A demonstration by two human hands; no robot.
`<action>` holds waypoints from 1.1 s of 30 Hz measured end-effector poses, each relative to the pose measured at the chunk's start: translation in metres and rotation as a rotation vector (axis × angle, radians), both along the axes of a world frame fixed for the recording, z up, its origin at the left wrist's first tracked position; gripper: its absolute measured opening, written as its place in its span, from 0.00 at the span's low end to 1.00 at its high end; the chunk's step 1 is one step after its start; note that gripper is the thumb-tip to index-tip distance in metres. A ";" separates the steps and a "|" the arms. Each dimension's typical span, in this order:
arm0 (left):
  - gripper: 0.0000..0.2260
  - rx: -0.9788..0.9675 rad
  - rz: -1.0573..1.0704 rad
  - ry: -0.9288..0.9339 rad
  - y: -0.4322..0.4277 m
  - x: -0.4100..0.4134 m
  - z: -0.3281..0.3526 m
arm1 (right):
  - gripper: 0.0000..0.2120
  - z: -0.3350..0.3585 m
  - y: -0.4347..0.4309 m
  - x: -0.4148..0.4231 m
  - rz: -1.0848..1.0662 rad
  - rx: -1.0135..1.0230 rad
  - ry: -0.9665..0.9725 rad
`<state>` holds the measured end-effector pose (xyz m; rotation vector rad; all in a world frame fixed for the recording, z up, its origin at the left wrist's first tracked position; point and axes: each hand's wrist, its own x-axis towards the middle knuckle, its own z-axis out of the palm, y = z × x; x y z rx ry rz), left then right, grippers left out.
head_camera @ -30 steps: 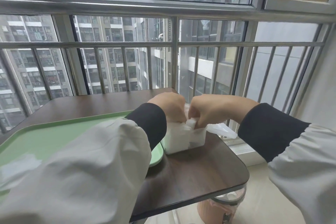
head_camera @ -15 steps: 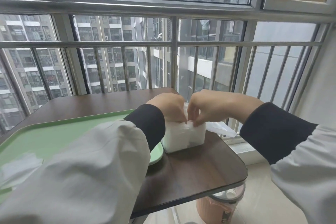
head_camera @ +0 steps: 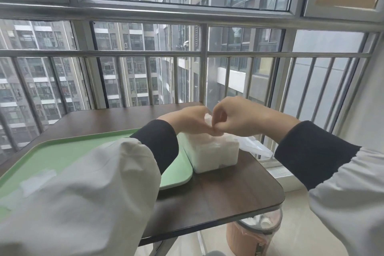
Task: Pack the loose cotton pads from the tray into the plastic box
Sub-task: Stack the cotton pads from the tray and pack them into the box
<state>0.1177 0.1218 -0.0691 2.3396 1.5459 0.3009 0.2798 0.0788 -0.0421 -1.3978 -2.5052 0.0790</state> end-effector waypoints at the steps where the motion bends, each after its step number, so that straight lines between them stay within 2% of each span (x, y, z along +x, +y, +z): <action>1: 0.27 0.020 -0.011 -0.015 -0.005 -0.007 0.004 | 0.09 0.001 -0.001 -0.004 0.019 0.001 0.049; 5: 0.16 0.027 0.035 -0.025 -0.027 -0.056 0.015 | 0.04 0.002 -0.006 -0.038 0.119 0.000 0.163; 8: 0.22 0.021 0.143 0.002 -0.049 -0.104 0.016 | 0.04 -0.003 -0.011 -0.076 0.180 -0.012 0.167; 14: 0.24 -0.006 0.352 0.132 -0.104 -0.192 0.011 | 0.04 -0.020 -0.024 -0.168 0.327 -0.103 0.122; 18: 0.23 -0.029 0.471 0.144 -0.138 -0.241 0.001 | 0.04 -0.035 -0.031 -0.220 0.408 -0.155 0.092; 24: 0.16 -0.091 0.538 0.192 -0.159 -0.279 -0.013 | 0.05 -0.052 -0.030 -0.268 0.475 -0.260 -0.038; 26: 0.18 -0.132 0.566 0.197 -0.161 -0.285 -0.016 | 0.11 -0.058 -0.028 -0.280 0.489 -0.287 -0.049; 31: 0.31 -0.231 0.563 0.178 -0.159 -0.287 -0.020 | 0.33 -0.069 -0.021 -0.297 0.423 -0.336 -0.105; 33: 0.36 -0.252 0.577 0.189 -0.156 -0.284 -0.021 | 0.38 -0.072 -0.018 -0.299 0.418 -0.330 -0.121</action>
